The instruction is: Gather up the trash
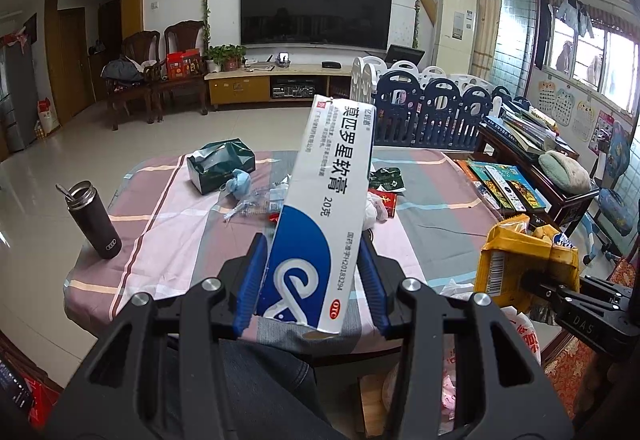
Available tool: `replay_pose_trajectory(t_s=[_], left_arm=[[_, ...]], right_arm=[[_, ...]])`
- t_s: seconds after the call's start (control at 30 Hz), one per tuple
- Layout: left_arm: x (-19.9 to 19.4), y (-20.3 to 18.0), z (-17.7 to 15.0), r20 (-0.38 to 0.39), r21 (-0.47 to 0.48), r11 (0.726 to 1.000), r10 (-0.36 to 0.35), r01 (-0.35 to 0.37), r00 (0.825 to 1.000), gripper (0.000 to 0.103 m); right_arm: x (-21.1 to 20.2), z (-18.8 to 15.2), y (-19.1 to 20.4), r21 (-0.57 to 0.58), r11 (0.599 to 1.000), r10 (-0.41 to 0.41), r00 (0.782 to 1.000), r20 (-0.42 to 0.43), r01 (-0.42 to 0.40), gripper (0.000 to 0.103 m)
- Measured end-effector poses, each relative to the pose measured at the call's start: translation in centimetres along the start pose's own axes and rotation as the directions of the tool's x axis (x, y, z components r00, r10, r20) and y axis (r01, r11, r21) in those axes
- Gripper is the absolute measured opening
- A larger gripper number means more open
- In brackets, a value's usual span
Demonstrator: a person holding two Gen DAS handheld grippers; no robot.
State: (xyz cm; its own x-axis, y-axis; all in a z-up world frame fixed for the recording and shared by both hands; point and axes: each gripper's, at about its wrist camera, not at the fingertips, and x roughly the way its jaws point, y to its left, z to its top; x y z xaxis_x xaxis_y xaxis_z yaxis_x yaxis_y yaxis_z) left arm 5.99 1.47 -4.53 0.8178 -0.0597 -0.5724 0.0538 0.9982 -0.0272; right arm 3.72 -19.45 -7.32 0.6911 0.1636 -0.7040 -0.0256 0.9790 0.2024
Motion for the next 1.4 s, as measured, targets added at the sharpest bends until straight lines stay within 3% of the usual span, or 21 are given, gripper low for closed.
replay_pose_trajectory(t_s=[0.3,0.47,0.57,0.63,0.7,0.73,0.8,0.93,1.03,1.1,1.17,1.2,1.27,1.4], left_arm=[[0.2,-0.3,-0.3,-0.021,0.007,0.999,-0.034,0.034,0.999,0.046],[0.6,-1.8,-0.7,-0.053,0.028,0.996,-0.088,0.09,0.995,0.046],[1.2,-3.2,-1.1,-0.092,0.05,0.986,-0.155,0.16,0.984,0.046],[2.1,-4.5,-1.6,-0.148,0.051,0.968,-0.236,0.246,0.96,0.046],[3.8,-6.3,-2.7,-0.247,0.048,0.935,-0.33,0.352,0.911,0.046],[4.5,-7.1,-3.4,-0.286,0.05,0.922,-0.356,0.385,0.89,0.046],[5.8,-9.1,-4.9,-0.365,0.06,0.894,-0.395,0.444,0.843,0.046],[7.6,-12.0,-7.2,-0.456,0.121,0.856,-0.401,0.502,0.794,0.046],[8.6,-14.3,-9.1,-0.54,0.156,0.796,-0.427,0.585,0.725,0.047],[8.9,-15.8,-10.4,-0.583,0.188,0.76,-0.424,0.622,0.693,0.048],[9.2,-17.1,-11.3,-0.613,0.212,0.733,-0.415,0.646,0.672,0.061],[9.2,-17.4,-11.7,-0.621,0.224,0.724,-0.41,0.652,0.668,0.067],[8.9,-17.6,-11.9,-0.612,0.247,0.726,-0.396,0.642,0.684,0.083],[8.5,-15.8,-10.5,-0.564,0.216,0.765,-0.409,0.607,0.717,0.091]], right_arm=[[-0.4,-1.7,-2.1,-0.02,0.997,-0.076,0.996,-0.04,0.076,0.021],[0.2,-4.6,-6.0,0.039,0.987,-0.148,0.981,-0.127,0.154,0.021],[1.4,-6.7,-7.7,0.049,0.98,-0.179,0.961,-0.213,0.193,0.024],[2.7,-8.0,-8.7,0.043,0.974,-0.2,0.932,-0.301,0.223,0.038],[3.6,-8.9,-9.4,0.033,0.965,-0.229,0.901,-0.369,0.259,0.053],[3.6,-9.1,-9.9,0.047,0.961,-0.236,0.899,-0.37,0.272,0.056],[2.6,-8.6,-11.0,0.114,0.955,-0.223,0.917,-0.331,0.274,0.064],[0.0,-6.9,-12.9,0.223,0.934,-0.224,0.944,-0.243,0.279,0.067],[-1.4,-6.0,-13.8,0.265,0.921,-0.239,0.952,-0.191,0.284,0.067],[-2.1,-5.5,-14.2,0.291,0.915,-0.239,0.957,-0.164,0.279,0.067],[-2.6,-5.2,-14.2,0.307,0.914,-0.23,0.963,-0.143,0.264,0.067],[-2.6,-5.1,-14.1,0.31,0.915,-0.225,0.965,-0.135,0.257,0.067],[-2.6,-5.0,-13.5,0.307,0.921,-0.213,0.969,-0.125,0.242,0.067],[-2.2,-4.8,-12.6,0.299,0.929,-0.191,0.974,-0.118,0.218,0.067]])
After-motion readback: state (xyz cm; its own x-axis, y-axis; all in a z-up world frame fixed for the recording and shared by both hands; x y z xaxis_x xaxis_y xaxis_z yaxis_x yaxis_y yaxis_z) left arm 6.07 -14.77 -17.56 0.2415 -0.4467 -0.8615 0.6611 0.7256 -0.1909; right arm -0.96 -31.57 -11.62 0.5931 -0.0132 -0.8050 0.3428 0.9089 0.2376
